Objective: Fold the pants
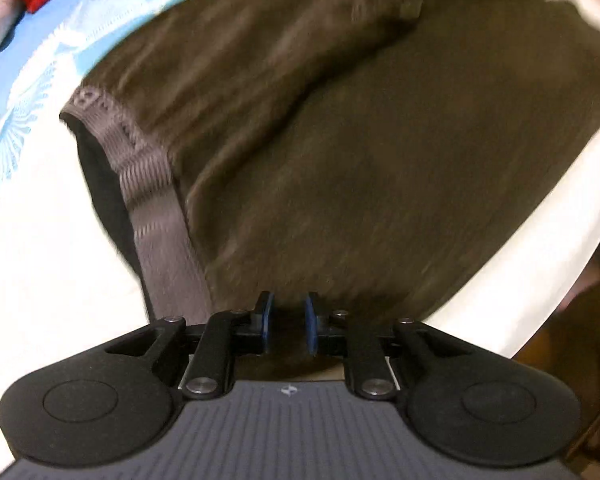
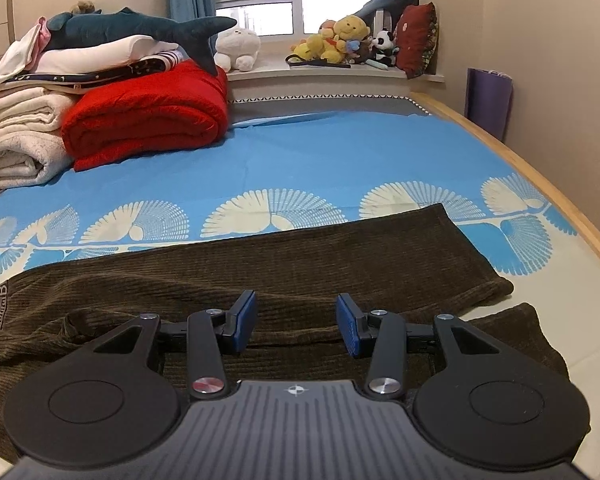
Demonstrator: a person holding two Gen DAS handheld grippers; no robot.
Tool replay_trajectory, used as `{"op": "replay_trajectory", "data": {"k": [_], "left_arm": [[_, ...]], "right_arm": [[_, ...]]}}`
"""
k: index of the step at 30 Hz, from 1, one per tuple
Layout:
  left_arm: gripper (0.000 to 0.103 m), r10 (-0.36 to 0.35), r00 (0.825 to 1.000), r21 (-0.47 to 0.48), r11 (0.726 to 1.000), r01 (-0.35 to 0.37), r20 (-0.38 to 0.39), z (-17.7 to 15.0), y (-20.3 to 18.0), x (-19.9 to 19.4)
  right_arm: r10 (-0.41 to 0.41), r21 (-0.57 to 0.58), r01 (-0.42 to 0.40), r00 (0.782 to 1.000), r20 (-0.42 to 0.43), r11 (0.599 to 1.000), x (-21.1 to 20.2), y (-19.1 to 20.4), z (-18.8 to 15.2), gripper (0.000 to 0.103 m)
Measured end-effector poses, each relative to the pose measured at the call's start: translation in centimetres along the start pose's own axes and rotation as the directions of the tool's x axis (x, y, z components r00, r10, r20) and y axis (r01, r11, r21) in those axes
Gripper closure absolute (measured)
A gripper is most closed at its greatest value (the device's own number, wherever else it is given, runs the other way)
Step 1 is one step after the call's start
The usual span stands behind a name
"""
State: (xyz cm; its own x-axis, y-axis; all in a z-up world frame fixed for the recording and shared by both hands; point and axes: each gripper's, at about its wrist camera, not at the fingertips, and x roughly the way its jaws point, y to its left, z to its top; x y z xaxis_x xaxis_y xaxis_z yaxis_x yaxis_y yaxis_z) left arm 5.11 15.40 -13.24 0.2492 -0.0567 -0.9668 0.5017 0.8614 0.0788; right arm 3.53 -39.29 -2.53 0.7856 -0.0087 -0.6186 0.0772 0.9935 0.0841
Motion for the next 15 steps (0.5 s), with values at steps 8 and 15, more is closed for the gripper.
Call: {"op": "replay_trajectory", "data": {"k": [8,15], "left_arm": [[0.082,0.006,0.999,-0.156,0.988,-0.014,-0.053,0.2,2.8,0.7],[0.074,0.017,0.986,-0.369,0.928,0.046,0.167,1.3,5.6,-3.2]], "right_arm": [[-0.016,0.004,0.016,1.0,0.008,1.0,0.3,0.3,0.0,0.057],[-0.023,0.017,0.023,0.999,0.024,1.0,0.6,0.0,0.3,0.057]]}}
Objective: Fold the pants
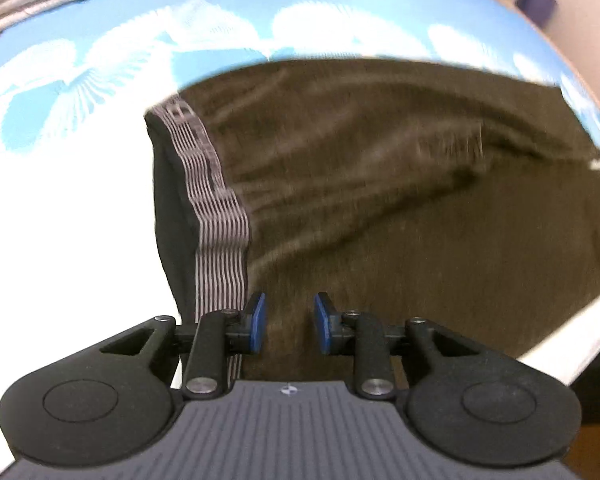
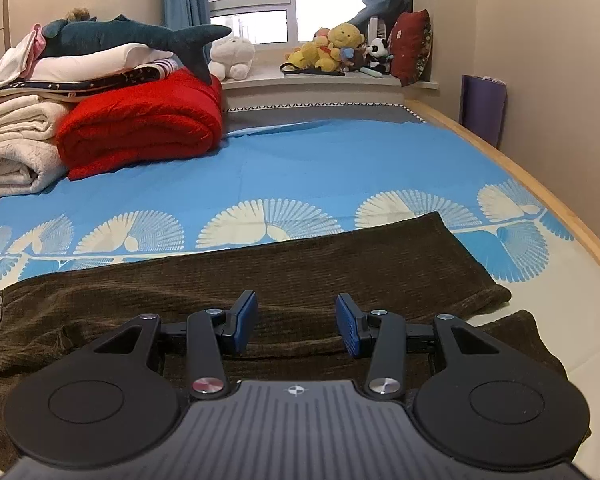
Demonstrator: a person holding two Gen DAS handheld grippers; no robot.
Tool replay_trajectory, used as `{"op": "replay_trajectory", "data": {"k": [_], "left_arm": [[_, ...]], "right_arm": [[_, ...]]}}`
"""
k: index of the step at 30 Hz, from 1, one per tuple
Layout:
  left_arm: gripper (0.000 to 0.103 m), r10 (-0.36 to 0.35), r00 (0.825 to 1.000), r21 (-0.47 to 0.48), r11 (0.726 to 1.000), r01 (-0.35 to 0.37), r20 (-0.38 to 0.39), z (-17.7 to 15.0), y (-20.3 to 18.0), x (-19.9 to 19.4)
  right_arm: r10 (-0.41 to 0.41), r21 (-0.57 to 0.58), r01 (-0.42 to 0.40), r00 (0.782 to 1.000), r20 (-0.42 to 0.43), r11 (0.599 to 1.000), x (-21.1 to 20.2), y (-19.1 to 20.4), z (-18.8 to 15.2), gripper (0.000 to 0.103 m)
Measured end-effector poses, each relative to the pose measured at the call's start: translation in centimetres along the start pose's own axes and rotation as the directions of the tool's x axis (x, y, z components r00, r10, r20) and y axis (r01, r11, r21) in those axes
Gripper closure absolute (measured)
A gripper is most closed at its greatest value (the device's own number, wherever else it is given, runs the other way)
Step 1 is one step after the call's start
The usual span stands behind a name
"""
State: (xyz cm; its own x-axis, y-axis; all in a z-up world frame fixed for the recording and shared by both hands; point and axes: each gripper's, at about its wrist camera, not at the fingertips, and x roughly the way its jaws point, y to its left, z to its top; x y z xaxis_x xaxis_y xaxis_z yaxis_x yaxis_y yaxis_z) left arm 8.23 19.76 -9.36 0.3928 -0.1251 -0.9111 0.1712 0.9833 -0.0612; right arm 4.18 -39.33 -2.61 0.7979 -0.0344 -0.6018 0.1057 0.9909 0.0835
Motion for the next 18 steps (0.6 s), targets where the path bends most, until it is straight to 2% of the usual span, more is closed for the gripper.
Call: {"op": "replay_trajectory", "data": {"k": [2,4,6,8,12,18], "left_arm": [[0.071,0.038,0.998,0.004,0.999,-0.038,0.056,1.1,-0.5,-0.2],[0.062,0.076,0.991,-0.004,0.997,-0.076,0.106,1.3,-0.9,-1.4],[0.046,0.108,0.98,-0.05,0.994,-0.101,0.164,2.1,-0.7,-2.3],[0.046,0.137,0.968,-0.113,0.987,-0.116,0.209,2.9,-0.1,-3.0],[0.046,0.187,0.942,-0.233,0.965,-0.122,0.279,3.6,1.5,-4.8],[0.046,0.246,0.919,-0.301,0.942,-0.15,0.31,4.7,1.5,-4.9]], "right_arm": [[-0.002,0.015,0.002,1.0,-0.016,1.0,0.3,-0.2,0.0,0.057],[0.002,0.034,-0.001,0.999,-0.039,0.999,0.7,-0.3,0.0,0.057],[0.008,0.046,-0.005,0.998,-0.069,0.999,1.1,-0.6,-0.2,0.057],[0.007,0.049,-0.003,0.996,-0.09,0.999,1.6,-0.7,-0.4,0.057],[-0.008,0.094,0.015,0.997,-0.077,0.995,1.8,-1.2,-0.3,0.057],[-0.031,0.135,0.037,0.998,-0.05,0.99,2.1,-1.3,0.6,0.057]]}}
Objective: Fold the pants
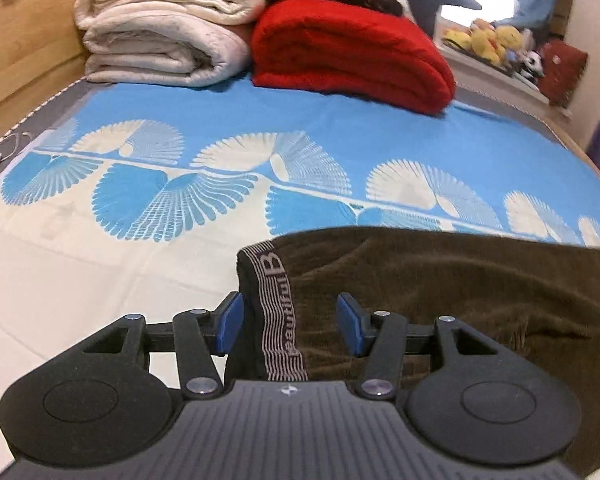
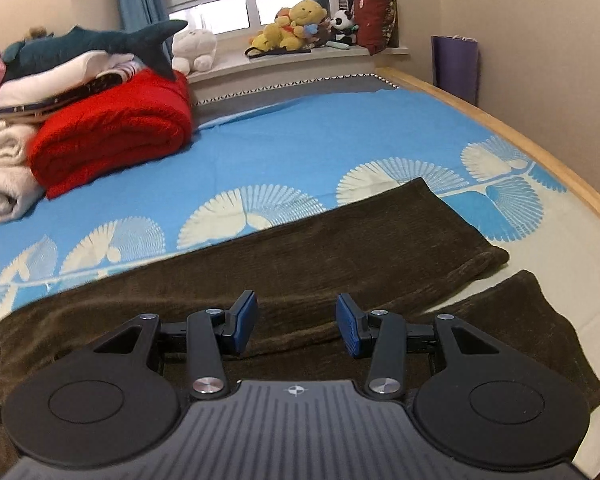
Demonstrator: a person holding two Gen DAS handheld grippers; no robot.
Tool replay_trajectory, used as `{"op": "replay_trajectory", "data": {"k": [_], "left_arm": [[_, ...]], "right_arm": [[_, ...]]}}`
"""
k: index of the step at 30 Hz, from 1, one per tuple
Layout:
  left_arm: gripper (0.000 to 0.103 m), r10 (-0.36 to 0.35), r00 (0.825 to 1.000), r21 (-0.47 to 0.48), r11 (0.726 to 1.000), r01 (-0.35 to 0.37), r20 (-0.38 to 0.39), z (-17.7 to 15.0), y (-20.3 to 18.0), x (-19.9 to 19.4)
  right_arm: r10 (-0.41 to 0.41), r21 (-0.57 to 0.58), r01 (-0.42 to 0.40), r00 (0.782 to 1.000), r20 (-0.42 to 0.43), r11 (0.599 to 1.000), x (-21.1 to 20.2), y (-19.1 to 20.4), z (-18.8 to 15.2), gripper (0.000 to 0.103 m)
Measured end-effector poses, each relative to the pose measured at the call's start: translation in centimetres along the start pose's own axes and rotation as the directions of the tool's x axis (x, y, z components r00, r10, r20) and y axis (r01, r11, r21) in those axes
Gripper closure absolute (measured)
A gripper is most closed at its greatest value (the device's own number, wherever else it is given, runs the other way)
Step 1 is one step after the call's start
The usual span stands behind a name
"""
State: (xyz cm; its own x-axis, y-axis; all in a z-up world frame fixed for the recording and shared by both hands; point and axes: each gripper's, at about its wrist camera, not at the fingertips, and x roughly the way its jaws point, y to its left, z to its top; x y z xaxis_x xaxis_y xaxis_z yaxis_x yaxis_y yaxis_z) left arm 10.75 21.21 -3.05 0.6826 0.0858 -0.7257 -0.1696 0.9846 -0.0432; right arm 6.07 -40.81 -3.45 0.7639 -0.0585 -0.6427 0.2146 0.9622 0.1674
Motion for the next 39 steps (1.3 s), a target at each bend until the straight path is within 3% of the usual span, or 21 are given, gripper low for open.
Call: {"op": "replay_trajectory", "data": {"k": [4,7,8,10,11,13,16,19,21,26,34,35,37,38,39], "left_arm": [[0.047,-0.03,0.997,-0.031,0.999,0.028,-0.073,1.9,-0.3,2.2],[0.07,-0.068,0.991,-0.12,0.991,0.054,-0.115,4.3,-0.1,5.0],[0.081,-0.056,0.992,-0.133,0.99,0.041,-0.111,5.0,-0.2,5.9],[0.09,-0.018,0.995,-0.117,0.993,0.006,-0.097,5.9,-0.9,7.9],[0.093,-0.013,0.995,-0.106,0.994,0.003,-0.097,6.2,-1.3,9.0],[0.093,-0.017,0.997,-0.085,0.996,0.01,-0.079,6.2,-2.0,10.8],[0.092,-0.023,0.998,-0.041,0.999,0.02,-0.066,5.8,-2.7,13.4],[0.08,-0.032,0.997,-0.037,0.999,0.029,-0.066,6.4,-2.7,15.7],[0.054,-0.024,0.997,-0.03,0.999,0.022,-0.071,6.8,-2.6,16.9],[0.034,-0.013,0.995,0.027,1.0,0.015,-0.096,7.1,-2.6,19.9],[0.032,-0.017,0.99,0.119,0.992,0.034,-0.141,5.5,-3.2,23.6],[0.035,-0.017,0.99,0.127,0.991,0.035,-0.137,5.4,-3.3,23.7],[0.063,-0.048,0.988,0.127,0.99,0.067,-0.148,5.5,-3.5,23.7],[0.09,-0.062,0.987,0.137,0.987,0.083,-0.151,5.7,-3.7,23.5],[0.096,-0.047,0.988,0.165,0.984,0.072,-0.149,5.8,-4.2,23.3]], "right_arm": [[-0.01,0.025,0.009,0.999,0.035,1.0,-0.3,0.5,0.9,0.057],[0.032,0.055,-0.035,0.998,0.049,0.998,-0.3,0.9,1.6,0.064],[0.05,0.057,-0.053,0.997,0.054,0.997,-0.2,1.1,1.8,0.068],[0.067,0.041,-0.07,0.996,0.058,0.997,-0.2,1.6,2.1,0.076],[0.079,0.027,-0.081,0.995,0.062,0.996,-0.1,1.9,2.2,0.086],[0.102,0.0,-0.102,0.992,0.068,0.995,-0.1,2.6,2.3,0.095],[0.133,-0.066,-0.129,0.989,0.065,0.989,0.1,3.8,2.5,0.095],[0.146,-0.118,-0.138,0.987,0.061,0.983,0.4,4.7,2.6,0.095],[0.151,-0.128,-0.143,0.987,0.056,0.981,0.7,4.8,2.8,0.095],[0.172,-0.074,-0.17,0.985,0.028,0.983,1.8,4.3,3.3,0.095],[0.168,-0.104,-0.167,0.986,0.004,0.98,3.0,4.9,3.3,0.094],[0.167,-0.108,-0.166,0.986,0.003,0.98,3.0,4.9,3.2,0.094],[0.163,-0.11,-0.162,0.987,-0.001,0.981,3.1,5.0,3.2,0.094],[0.161,-0.11,-0.16,0.987,-0.002,0.981,3.1,4.9,3.2,0.094],[0.159,-0.113,-0.159,0.987,-0.004,0.981,3.1,4.9,3.1,0.094]]}}
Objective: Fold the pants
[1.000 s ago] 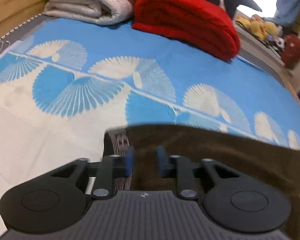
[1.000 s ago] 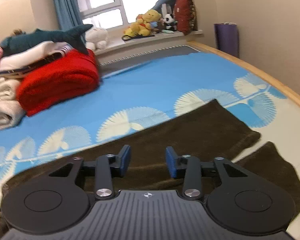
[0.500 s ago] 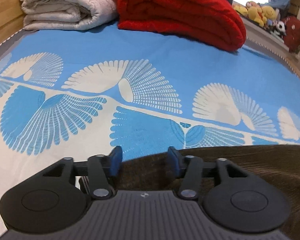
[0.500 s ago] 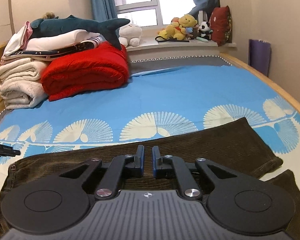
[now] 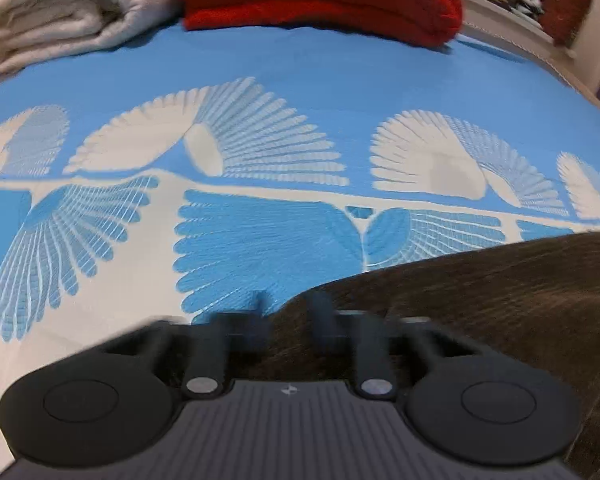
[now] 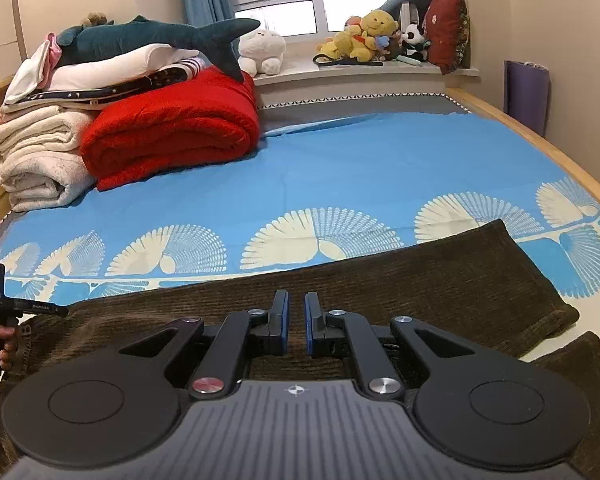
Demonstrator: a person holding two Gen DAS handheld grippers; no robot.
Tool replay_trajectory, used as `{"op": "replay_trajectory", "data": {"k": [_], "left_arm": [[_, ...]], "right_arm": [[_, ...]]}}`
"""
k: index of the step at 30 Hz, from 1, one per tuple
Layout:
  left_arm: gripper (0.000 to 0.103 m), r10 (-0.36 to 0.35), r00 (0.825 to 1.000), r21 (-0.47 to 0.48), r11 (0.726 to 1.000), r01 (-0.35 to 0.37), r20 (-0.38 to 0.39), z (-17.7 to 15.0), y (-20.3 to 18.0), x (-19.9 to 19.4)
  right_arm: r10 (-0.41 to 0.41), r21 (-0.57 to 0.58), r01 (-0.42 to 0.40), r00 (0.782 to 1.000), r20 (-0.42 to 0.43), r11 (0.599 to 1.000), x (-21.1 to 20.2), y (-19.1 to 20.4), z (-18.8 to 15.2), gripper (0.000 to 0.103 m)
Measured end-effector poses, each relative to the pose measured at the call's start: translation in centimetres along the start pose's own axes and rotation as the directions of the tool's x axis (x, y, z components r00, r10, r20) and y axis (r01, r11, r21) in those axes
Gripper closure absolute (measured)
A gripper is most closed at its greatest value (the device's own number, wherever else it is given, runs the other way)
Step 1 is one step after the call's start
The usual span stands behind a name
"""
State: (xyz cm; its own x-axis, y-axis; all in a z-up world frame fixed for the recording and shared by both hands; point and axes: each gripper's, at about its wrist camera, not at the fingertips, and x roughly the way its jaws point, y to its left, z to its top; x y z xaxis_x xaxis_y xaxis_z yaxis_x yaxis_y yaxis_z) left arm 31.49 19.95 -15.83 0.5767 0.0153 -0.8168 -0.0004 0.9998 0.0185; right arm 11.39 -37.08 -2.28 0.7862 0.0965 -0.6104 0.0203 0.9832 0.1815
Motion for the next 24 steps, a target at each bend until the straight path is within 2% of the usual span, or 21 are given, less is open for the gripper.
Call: {"op": "replay_trajectory", "data": {"k": [3,6,11,15,17,21,23,24], "left_arm": [[0.101,0.038,0.999,0.081,0.996,-0.039,0.012,-0.1,-1.4,-0.8],[0.101,0.049,0.998,0.084,0.995,-0.051,0.028,-0.2,-2.0,-2.5],[0.101,0.007,0.999,0.119,0.993,-0.012,0.043,-0.4,-3.0,-8.1],[0.102,-0.06,0.998,0.148,0.987,0.055,0.029,-3.0,-4.9,-14.1],[0.102,-0.106,0.994,0.13,0.986,0.105,-0.003,-4.9,-5.5,-17.0],[0.102,-0.146,0.985,0.119,0.981,0.156,-0.09,-9.3,-6.5,-21.2],[0.103,-0.181,0.971,0.124,0.972,0.201,-0.153,-12.2,-6.8,-21.8],[0.103,-0.212,0.956,0.11,0.965,0.237,-0.205,-13.6,-6.7,-21.5]], "right_arm": [[-0.012,-0.013,0.012,1.0,0.003,1.0,-0.1,0.0,-0.1,0.094],[-0.027,-0.025,0.027,1.0,0.006,0.999,-0.2,-0.1,-0.2,0.094],[-0.05,-0.01,0.05,0.999,0.005,0.999,-0.4,-0.7,-0.4,0.094],[-0.05,0.036,0.05,0.999,-0.002,0.998,-1.0,-1.0,-0.7,0.094],[-0.053,0.042,0.053,0.999,-0.002,0.998,-1.5,-0.7,-1.1,0.094],[-0.049,0.04,0.049,0.999,-0.01,0.998,-2.5,-0.1,-2.0,0.094],[-0.048,0.032,0.049,0.999,-0.012,0.998,-3.2,0.2,-2.6,0.094],[-0.048,0.026,0.048,0.999,-0.013,0.998,-3.4,0.3,-2.8,0.094]]}}
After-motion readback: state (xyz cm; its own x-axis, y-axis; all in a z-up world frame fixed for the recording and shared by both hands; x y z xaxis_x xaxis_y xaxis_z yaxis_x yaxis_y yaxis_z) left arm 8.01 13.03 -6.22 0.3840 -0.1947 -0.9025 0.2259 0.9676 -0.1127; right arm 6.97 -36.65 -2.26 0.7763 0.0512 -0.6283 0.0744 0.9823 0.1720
